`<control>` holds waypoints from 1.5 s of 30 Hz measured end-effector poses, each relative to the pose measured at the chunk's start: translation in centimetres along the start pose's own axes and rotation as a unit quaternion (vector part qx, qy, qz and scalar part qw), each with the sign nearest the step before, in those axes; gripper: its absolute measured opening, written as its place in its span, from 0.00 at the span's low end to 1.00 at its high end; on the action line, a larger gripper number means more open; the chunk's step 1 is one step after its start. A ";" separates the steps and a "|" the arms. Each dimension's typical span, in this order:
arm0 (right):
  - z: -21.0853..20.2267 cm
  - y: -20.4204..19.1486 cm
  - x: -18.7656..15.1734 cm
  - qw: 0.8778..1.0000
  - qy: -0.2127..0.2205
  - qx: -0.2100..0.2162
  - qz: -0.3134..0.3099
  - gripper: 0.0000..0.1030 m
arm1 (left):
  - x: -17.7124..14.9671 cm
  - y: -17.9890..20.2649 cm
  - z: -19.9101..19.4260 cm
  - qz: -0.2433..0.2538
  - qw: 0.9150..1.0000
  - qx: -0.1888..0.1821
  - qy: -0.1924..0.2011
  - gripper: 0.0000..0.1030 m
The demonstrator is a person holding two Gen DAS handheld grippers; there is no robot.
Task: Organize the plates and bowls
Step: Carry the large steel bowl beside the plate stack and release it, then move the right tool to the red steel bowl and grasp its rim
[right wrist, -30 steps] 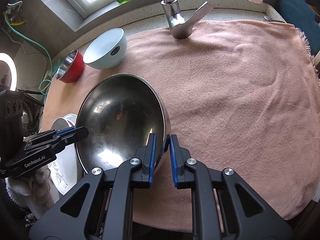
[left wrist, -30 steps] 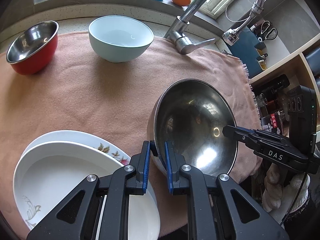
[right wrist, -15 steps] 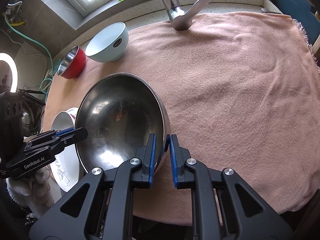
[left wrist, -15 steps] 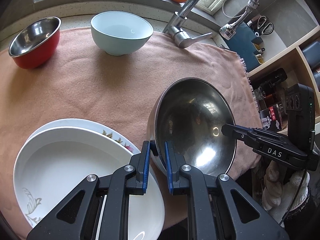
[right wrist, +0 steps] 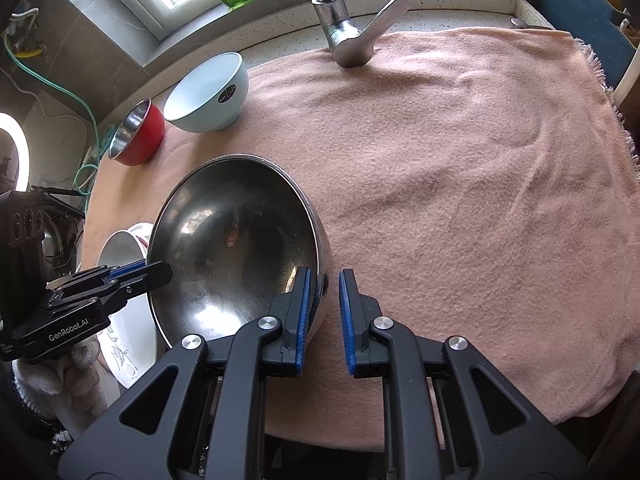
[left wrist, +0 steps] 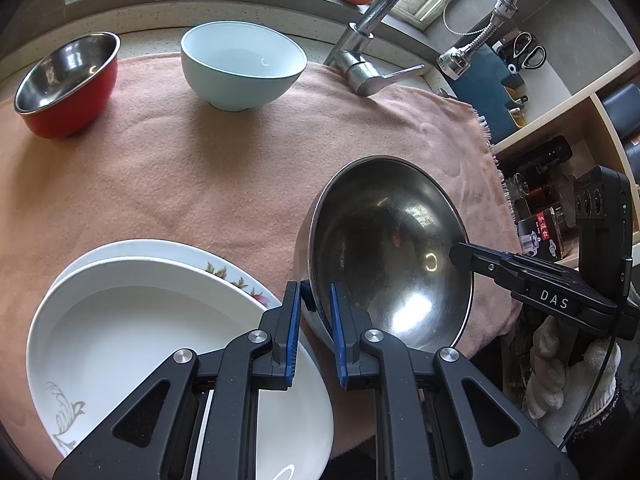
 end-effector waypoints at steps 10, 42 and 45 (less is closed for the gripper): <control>-2.1 -0.9 0.9 0.999 0.035 -0.016 -0.003 0.25 | 0.5 -1.2 -1.5 -0.006 1.000 -0.001 0.016 0.13; 5.1 -19.3 10.0 0.995 0.033 0.066 -0.073 0.25 | 8.0 -22.1 -9.0 -0.099 0.988 0.074 0.090 0.13; 7.2 -20.2 11.5 0.995 0.021 0.066 -0.070 0.25 | 9.6 -23.5 -8.7 -0.100 0.988 0.077 0.090 0.13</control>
Point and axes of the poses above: each gripper's, at about its wrist camera, not at the fingertips, and z roughly the way its jaws point, y to its right, x to its top, the point moved 4 cm from there along z, roughly the way its jaws point, and after that the axes turned 10 degrees about x, right-handed, at the moved point
